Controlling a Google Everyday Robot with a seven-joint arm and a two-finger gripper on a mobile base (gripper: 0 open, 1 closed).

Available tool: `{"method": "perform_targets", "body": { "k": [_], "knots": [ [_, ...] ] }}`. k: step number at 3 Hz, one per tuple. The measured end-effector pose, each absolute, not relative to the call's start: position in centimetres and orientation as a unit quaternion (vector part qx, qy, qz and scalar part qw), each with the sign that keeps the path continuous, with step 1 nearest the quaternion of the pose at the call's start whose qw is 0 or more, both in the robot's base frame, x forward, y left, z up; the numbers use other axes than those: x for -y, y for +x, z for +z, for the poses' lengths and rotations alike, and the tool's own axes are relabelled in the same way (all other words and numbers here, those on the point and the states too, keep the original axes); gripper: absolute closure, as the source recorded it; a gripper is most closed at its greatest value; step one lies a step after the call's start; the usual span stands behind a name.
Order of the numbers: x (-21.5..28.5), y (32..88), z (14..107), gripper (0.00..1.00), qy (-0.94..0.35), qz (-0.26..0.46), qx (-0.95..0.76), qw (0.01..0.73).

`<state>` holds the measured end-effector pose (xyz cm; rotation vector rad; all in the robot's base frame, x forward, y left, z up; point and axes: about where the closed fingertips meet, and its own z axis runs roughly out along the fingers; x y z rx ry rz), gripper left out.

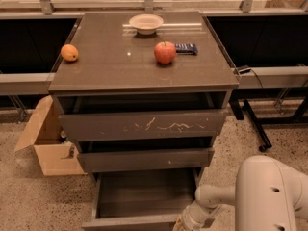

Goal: Close bottom drawer

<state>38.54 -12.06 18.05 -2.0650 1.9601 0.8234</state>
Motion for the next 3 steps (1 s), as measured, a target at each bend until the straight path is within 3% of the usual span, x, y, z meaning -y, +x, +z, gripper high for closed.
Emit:
{"method": "perform_targets", "body": {
  "k": [1, 3],
  "knots": [
    [12.2, 39.4, 18.5, 0.00, -0.694, 0.274, -0.658, 0.106],
    [12.6, 40.9, 18.5, 0.00, -0.690, 0.281, -0.655, 0.127]
  ]
}}
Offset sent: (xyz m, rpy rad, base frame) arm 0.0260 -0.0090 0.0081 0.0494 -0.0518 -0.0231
